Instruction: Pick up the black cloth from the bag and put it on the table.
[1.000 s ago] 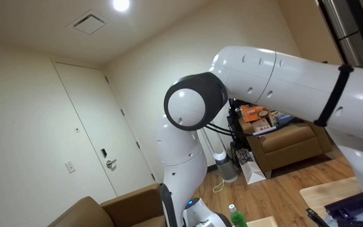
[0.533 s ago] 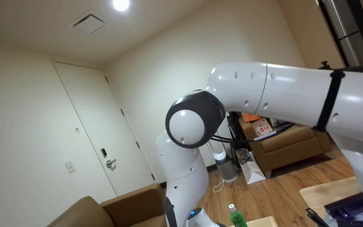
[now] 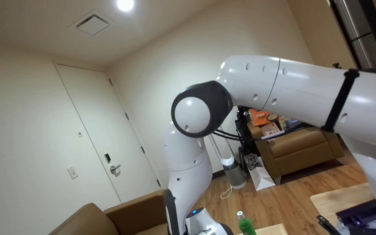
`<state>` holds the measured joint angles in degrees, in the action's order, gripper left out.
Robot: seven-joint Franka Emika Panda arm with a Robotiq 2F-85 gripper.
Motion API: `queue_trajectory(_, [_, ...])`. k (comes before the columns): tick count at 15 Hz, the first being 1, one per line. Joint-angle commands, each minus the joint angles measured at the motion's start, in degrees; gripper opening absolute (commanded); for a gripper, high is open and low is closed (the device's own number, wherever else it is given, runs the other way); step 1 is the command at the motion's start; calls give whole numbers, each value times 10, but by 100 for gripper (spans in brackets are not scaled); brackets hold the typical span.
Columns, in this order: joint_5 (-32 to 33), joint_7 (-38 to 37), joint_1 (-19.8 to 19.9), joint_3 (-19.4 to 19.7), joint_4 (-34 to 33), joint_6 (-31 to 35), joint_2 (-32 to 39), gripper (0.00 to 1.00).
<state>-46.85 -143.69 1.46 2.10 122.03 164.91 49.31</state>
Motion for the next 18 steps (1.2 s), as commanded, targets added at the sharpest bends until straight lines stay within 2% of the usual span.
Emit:
queue_trajectory(1, [5,60,27,-6,72,-44,-110,94])
queue_trajectory(3, [13,63,13,18,108,-66,-170,100])
queue_trajectory(5, [49,55,-8,49,148,-95,-235,100])
queue_trajectory(8, [201,17,-56,111,205,-130,-325,100])
queue_trajectory(9, [236,6,-58,113,218,-136,-356,100])
queue_trajectory(10, [229,-8,-49,101,229,-128,-383,100])
queue_trajectory(11, [216,8,-25,84,186,-121,-317,100])
queue_trajectory(14, [224,4,-25,80,217,-122,-372,100])
queue_trajectory(15, [236,35,-24,73,215,-118,-373,100])
queue_trajectory(18, [386,10,-41,102,223,-126,-393,100])
